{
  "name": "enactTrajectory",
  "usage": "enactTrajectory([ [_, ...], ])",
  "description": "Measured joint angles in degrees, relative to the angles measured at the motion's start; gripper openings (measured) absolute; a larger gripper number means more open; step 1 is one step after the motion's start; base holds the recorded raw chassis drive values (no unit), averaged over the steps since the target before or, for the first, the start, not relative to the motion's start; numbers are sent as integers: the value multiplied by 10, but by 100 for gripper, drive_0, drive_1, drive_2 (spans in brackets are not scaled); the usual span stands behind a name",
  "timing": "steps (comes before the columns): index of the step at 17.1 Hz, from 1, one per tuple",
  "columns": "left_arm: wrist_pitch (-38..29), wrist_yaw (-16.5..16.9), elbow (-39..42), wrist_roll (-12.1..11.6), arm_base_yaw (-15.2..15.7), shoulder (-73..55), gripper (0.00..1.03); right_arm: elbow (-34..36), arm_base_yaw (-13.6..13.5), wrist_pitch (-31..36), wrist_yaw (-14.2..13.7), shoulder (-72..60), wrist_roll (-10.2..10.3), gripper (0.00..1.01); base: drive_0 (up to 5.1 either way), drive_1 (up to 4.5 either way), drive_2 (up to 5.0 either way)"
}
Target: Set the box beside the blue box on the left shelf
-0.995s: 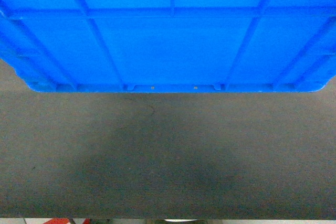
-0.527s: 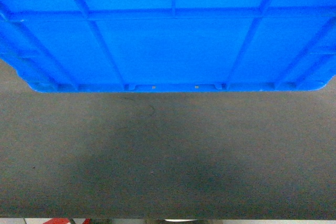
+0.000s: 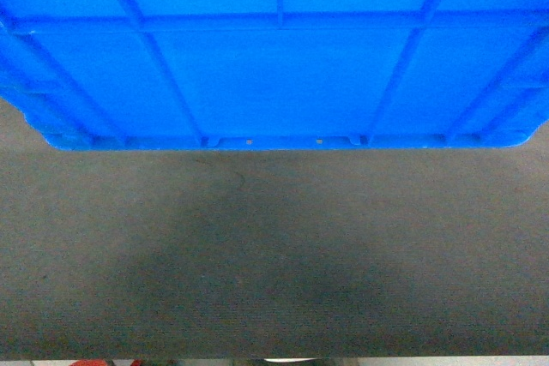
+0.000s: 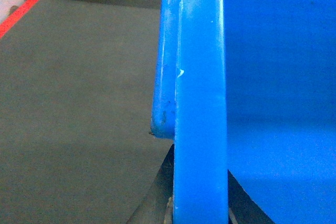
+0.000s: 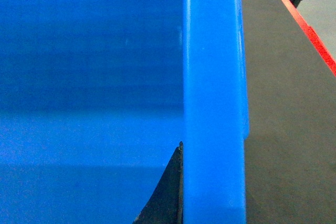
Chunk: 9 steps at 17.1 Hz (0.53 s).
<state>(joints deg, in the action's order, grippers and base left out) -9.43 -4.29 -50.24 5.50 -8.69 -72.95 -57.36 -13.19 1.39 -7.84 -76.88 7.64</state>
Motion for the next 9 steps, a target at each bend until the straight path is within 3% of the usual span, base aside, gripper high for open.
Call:
enactTrajectory([
  [9,0,0,0,0,0,0,6,0,0,0,-1,1,0,7,-171,-171,-171],
])
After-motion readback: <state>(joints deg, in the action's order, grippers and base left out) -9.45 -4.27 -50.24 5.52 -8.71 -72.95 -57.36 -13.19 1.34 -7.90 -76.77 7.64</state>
